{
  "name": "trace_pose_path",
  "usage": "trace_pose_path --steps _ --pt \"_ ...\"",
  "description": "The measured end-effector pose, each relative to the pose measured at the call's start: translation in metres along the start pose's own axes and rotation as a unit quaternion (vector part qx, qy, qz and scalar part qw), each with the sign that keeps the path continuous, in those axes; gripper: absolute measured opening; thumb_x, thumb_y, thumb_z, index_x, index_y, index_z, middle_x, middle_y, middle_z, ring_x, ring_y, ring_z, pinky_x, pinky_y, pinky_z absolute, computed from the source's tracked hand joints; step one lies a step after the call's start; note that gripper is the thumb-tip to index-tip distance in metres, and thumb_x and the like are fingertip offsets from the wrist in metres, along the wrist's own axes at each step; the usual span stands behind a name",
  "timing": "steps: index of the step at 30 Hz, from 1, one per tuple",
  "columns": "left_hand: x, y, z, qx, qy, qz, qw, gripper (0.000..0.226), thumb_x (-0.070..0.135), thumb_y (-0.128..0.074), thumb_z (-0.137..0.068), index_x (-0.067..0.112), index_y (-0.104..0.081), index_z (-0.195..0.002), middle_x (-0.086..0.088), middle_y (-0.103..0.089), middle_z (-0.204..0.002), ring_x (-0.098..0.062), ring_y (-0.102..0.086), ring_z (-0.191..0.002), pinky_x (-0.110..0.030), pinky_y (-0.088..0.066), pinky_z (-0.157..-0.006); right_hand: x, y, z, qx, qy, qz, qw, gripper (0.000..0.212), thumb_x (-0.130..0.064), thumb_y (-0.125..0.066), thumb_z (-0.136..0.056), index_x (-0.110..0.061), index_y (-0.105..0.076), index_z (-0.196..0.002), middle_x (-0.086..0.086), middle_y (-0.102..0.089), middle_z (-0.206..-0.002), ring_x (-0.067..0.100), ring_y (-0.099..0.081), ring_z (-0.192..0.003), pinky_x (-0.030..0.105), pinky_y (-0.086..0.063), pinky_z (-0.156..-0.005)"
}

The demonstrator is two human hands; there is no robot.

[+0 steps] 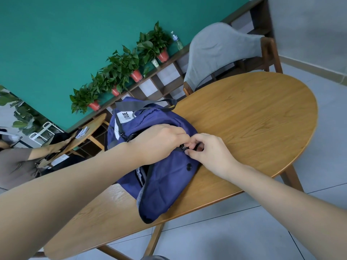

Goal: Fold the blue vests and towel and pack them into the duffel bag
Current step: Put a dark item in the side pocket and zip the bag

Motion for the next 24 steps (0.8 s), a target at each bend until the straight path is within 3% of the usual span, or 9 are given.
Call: trace_pose_path --steps 2,4,6,8,11,13,16,21,24 --pt "0.006 0.003 -0.002 0.018 -0.031 -0.029 0.999 0.029 -0.001 -0.055 -0.085 0.024 -0.06 -0.1 0.004 -0.061 -0.079 -0.022 -0.058 -0.064 -0.038 -0.051 -0.056 -0.001 0.001 0.0 -0.003 0.0 0.0 1.0 0.033 -0.014 -0.08 -0.083 -0.039 -0.06 -0.074 -0.012 -0.066 -0.083 -0.005 -0.055 -0.071 0.005 -0.039 -0.066" --pt "0.014 0.007 -0.003 0.027 -0.061 -0.062 0.996 0.029 0.003 -0.04 -0.086 0.026 -0.048 -0.102 0.003 -0.058 -0.074 -0.022 -0.054 -0.055 -0.036 -0.045 -0.047 0.0 0.001 0.0 -0.007 -0.005 0.0 1.0 0.032 -0.015 -0.08 -0.083 -0.036 -0.059 -0.071 -0.012 -0.064 -0.08 -0.005 -0.055 -0.068 0.005 -0.038 -0.065" --pt "0.017 0.007 -0.003 0.026 -0.077 -0.085 0.993 0.03 0.0 -0.046 -0.084 0.025 -0.045 -0.101 0.001 -0.055 -0.071 -0.022 -0.05 -0.05 -0.034 -0.041 -0.043 0.0 0.002 0.0 -0.013 -0.01 0.004 1.0 0.023 -0.017 -0.08 -0.083 -0.028 -0.063 -0.073 -0.011 -0.064 -0.08 -0.005 -0.054 -0.067 0.006 -0.038 -0.064" --pt "0.016 0.008 -0.004 0.036 -0.082 -0.088 0.992 0.035 -0.007 -0.062 -0.078 0.02 -0.054 -0.099 0.0 -0.055 -0.069 -0.024 -0.049 -0.047 -0.035 -0.04 -0.04 -0.001 0.003 0.0 -0.012 -0.008 0.002 1.0 0.023 -0.017 -0.081 -0.083 -0.028 -0.063 -0.074 -0.011 -0.064 -0.082 -0.006 -0.054 -0.067 0.006 -0.039 -0.064" --pt "0.013 0.011 -0.004 0.045 -0.077 -0.093 0.992 0.03 -0.008 -0.068 -0.075 0.015 -0.068 -0.094 -0.002 -0.058 -0.071 -0.024 -0.053 -0.051 -0.035 -0.041 -0.04 0.001 0.004 -0.001 0.004 0.002 0.017 1.0 0.033 -0.022 -0.083 -0.081 -0.04 -0.057 -0.074 -0.012 -0.061 -0.086 -0.003 -0.055 -0.069 0.01 -0.041 -0.066" --pt "0.013 0.015 -0.003 0.043 -0.072 -0.106 0.991 0.025 -0.006 -0.054 -0.08 0.012 -0.069 -0.087 -0.004 -0.059 -0.074 -0.024 -0.053 -0.055 -0.035 -0.042 -0.041 0.003 0.005 -0.001 0.013 0.003 0.043 0.999 0.022 -0.03 -0.084 -0.079 -0.038 -0.063 -0.084 -0.014 -0.06 -0.091 0.002 -0.056 -0.07 0.02 -0.049 -0.07" --pt "0.011 0.02 0.001 0.045 -0.06 -0.123 0.99 0.039 0.0 -0.03 -0.08 0.01 -0.068 -0.081 -0.004 -0.058 -0.075 -0.021 -0.05 -0.057 -0.035 -0.041 -0.04 0.003 0.008 -0.001 0.017 0.005 0.061 0.998 0.021 -0.037 -0.082 -0.08 -0.028 -0.071 -0.095 -0.014 -0.06 -0.094 0.004 -0.057 -0.074 0.029 -0.053 -0.074" --pt "0.013 0.033 0.004 0.059 -0.052 -0.117 0.99 0.039 0.001 -0.028 -0.078 0.01 -0.067 -0.08 -0.003 -0.058 -0.074 -0.02 -0.05 -0.057 -0.033 -0.039 -0.041 -0.008 0.005 0.0 0.009 0.074 0.085 0.994 0.011 -0.031 -0.076 -0.089 -0.023 -0.069 -0.092 -0.012 -0.059 -0.093 0.008 -0.057 -0.075 0.034 -0.053 -0.075" --pt "0.004 0.048 0.01 0.076 -0.012 -0.116 0.99 0.033 0.0 -0.039 -0.079 0.011 -0.069 -0.086 -0.004 -0.062 -0.082 -0.022 -0.058 -0.064 -0.033 -0.041 -0.041 -0.006 0.01 0.003 0.006 0.083 0.115 0.99 0.013 -0.032 -0.071 -0.092 -0.02 -0.065 -0.092 -0.012 -0.056 -0.092 0.009 -0.057 -0.074 0.034 -0.052 -0.073"
Point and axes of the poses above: each hand's wrist, its own z-axis away from the middle knuckle, its own y-axis out of the back of the hand, x = y × z, the point moved 7 cm from there along -z, towards the middle knuckle
